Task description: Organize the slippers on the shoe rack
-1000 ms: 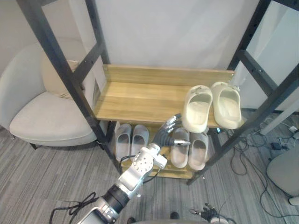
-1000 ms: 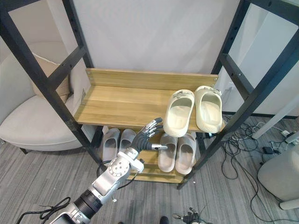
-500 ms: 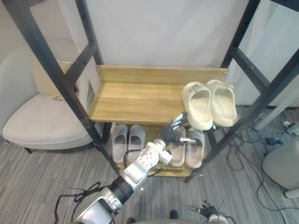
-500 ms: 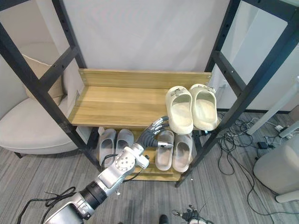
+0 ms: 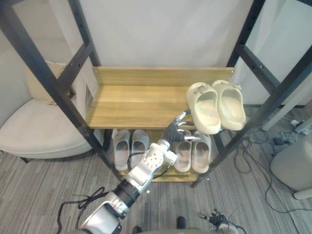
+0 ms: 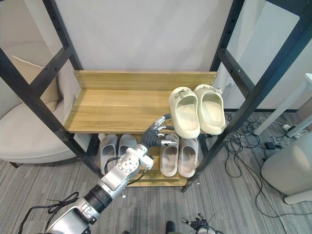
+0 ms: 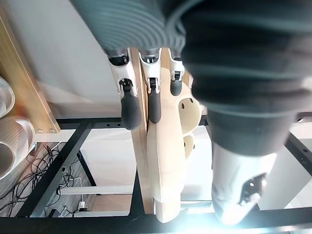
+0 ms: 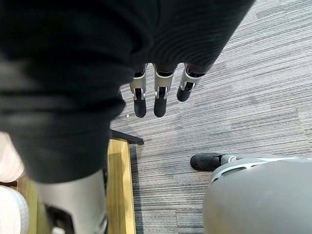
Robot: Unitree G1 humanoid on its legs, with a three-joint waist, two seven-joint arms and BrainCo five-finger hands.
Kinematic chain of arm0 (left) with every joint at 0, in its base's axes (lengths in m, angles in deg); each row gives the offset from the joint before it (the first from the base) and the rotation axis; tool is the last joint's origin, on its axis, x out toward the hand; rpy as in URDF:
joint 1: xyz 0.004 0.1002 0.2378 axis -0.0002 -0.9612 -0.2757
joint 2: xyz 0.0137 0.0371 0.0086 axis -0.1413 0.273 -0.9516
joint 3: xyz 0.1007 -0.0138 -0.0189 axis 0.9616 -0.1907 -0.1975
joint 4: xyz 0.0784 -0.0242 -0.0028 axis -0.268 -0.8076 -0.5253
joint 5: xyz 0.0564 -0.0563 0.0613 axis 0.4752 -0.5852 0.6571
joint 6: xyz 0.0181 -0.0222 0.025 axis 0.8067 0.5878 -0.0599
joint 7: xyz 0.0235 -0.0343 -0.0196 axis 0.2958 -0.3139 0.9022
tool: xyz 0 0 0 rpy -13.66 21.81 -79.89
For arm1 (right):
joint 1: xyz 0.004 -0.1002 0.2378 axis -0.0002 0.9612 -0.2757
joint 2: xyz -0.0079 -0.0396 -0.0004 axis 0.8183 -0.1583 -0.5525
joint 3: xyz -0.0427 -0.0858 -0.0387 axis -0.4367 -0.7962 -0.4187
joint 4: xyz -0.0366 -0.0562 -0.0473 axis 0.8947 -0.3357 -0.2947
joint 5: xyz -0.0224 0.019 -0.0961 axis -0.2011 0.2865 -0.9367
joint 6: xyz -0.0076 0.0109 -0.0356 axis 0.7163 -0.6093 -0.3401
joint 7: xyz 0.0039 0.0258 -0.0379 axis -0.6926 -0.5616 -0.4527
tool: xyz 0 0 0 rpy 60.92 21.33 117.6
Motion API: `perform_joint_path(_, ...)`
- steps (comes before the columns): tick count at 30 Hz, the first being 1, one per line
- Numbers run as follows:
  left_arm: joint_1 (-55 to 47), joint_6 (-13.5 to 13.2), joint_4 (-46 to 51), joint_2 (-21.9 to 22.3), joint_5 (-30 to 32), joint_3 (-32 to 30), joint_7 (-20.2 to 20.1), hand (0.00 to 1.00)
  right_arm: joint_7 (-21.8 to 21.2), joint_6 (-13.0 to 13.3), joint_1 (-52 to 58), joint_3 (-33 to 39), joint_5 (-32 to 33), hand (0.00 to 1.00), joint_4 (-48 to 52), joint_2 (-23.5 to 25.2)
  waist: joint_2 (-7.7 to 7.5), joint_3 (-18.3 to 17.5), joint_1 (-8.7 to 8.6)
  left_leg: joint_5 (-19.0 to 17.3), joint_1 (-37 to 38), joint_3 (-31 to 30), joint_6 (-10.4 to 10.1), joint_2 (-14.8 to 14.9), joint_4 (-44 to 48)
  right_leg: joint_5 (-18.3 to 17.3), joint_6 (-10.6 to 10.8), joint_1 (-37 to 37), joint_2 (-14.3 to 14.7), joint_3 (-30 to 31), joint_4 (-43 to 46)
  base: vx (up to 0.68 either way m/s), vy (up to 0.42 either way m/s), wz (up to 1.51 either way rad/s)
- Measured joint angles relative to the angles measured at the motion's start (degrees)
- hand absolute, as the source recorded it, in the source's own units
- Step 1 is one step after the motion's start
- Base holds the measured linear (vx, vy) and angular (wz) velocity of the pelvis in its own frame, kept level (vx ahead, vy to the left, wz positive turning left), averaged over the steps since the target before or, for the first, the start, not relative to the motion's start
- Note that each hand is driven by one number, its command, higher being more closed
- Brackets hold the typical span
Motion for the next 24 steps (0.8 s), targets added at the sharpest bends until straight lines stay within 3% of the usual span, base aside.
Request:
perform_joint_path(9, -4.2, 0.4, 2.9, 0.6, -0.1, -7.7, -0.4, 0.0, -0.6, -0.4, -0.1, -0.2, 0.0, 0.0, 1.8, 0.4, 0.14, 0.6, -0.25, 0.3, 0.3, -1.1, 0.0, 0.3, -0.2, -0.6, -0.1, 0.4, 0.2, -1.1, 0.0, -0.06, -0.032, 0.06)
perform_joint_path(13, -7.5, 0.9, 8.3, -0.9, -2.7, -10.7, 0.7, 0.0, -0.9, -0.4, 0.2, -0.7, 0.0, 0.0, 1.7, 0.4, -0.08, 0.7, 0.78, 0.3, 0.2, -1.7, -0.2, 0.4, -0.3, -0.8, -0.1, 0.9, 0.2, -2.0, 0.0, -0.03, -0.024, 0.11)
perform_joint_path(17, -9.0, 0.9, 15.1, -2.5, -6.0, -10.7, 0.7, 0.0, -1.1, -0.6, 0.0, -2.9, -0.1, 0.0, 1.6, 0.7, -0.2, 0.6, 1.9, 0.5, 0.2, -2.4, 0.1, 0.3, -0.3, -0.6, 0.0, 1.3, 0.1, -2.7, 0.3, 0.02, -0.024, 0.09)
perform_joint_path(24, -9.9, 0.6, 23.6, -3.1, -12.9, -7.5, -2.0, 0.0, -1.3, -0.7, -1.3, -5.3, -0.2, 0.0, 0.4, 1.5, -0.22, 0.6, 1.94, 0.5, 0.8, -3.1, 0.2, 0.2, 0.0, -0.6, 0.1, 2.7, -0.1, -3.8, 0.4, 0.03, -0.013, 0.07)
